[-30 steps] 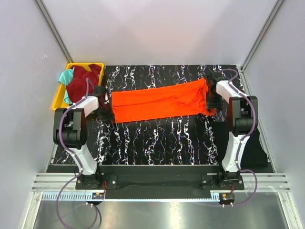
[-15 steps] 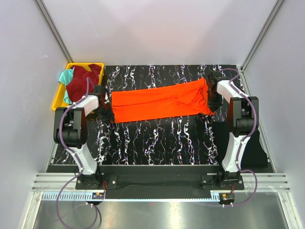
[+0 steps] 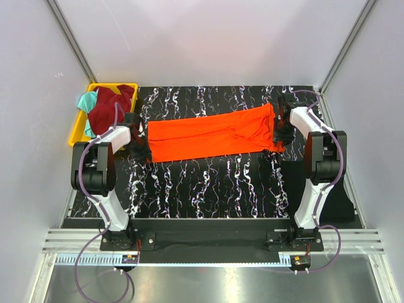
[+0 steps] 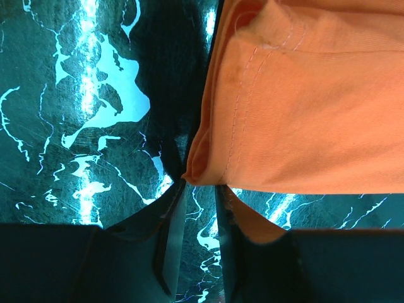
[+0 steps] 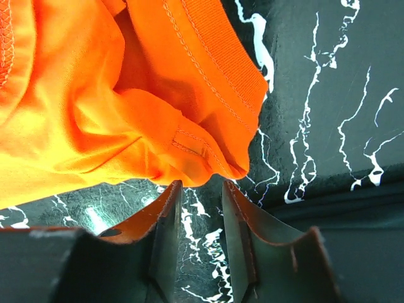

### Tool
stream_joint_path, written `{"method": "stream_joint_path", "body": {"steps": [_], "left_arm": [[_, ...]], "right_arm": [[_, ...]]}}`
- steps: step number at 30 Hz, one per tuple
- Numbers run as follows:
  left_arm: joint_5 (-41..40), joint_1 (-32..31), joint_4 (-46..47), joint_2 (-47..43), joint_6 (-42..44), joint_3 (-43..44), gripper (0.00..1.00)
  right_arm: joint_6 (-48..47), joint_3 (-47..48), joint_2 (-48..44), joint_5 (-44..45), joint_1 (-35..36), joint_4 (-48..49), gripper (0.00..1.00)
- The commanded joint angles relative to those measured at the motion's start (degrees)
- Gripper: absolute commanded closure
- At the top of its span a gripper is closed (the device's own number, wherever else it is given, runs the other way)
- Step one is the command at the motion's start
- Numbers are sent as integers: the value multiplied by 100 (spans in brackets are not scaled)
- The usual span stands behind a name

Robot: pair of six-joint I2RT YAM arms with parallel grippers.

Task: Fold and stack the t-shirts
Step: Fold the tshirt

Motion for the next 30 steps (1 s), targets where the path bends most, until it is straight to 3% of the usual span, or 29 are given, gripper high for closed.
{"method": "stream_joint_path", "body": {"steps": [1,6,13,19,30], "left_arm": [[-110,68,76,124,109,113,69],[-92,60,67,107,109,113,69],[-110,68,67,124,91,122,69],[-154,95,67,124,91,139,69],[136,95,-65,-350,-49,-72,69]], "right_arm": [[-91,218,18,-82,-15,167,61],[-83,596,248,85,-33,-52,63],[-57,43,-86,191,-33,-9,61],[-92,-203,-349,244,-59,97,47],[-197,-133,-253,174,-147,176,51]]}}
